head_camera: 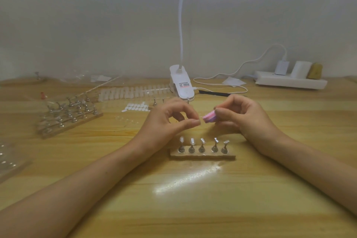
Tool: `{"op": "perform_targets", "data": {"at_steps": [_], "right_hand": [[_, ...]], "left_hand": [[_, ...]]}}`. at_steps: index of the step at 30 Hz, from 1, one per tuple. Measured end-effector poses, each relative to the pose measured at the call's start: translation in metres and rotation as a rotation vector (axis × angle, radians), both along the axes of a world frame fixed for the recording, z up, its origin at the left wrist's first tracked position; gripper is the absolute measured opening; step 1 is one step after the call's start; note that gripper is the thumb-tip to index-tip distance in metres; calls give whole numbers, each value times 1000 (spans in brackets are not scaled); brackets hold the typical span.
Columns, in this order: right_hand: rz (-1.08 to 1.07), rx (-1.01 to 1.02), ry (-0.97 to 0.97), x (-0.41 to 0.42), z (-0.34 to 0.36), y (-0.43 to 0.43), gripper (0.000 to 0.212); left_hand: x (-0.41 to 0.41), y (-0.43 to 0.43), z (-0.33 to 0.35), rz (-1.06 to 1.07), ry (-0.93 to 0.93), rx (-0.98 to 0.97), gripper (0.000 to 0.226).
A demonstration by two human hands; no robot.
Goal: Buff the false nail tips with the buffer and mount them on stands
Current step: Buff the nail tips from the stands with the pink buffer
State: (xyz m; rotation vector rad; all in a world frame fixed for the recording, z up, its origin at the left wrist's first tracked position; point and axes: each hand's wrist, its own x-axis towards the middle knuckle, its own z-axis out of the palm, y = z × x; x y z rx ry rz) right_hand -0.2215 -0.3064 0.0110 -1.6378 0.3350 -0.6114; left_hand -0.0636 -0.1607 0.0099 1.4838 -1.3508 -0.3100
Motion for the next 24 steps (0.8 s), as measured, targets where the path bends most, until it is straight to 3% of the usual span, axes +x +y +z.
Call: {"op": "perform_targets", "data": {"at_steps": [3, 7, 10, 14, 24], "right_hand": [[107, -70, 56, 0, 0, 3, 16], [17, -10, -8, 0, 0, 0, 20], [117, -61, 49, 1, -1, 3, 16], [16, -5, 1, 1, -2, -1, 22], [68, -45, 36, 2, -1, 2, 22]], "left_hand": [[0, 1, 0, 10, 13, -24, 3], [-1, 1, 1, 7, 9, -6, 5], [-1, 1, 1, 3, -2, -4, 4], [-2, 1, 1, 7, 11, 7, 3], [-2, 0, 2, 15, -27, 9, 5]]}}
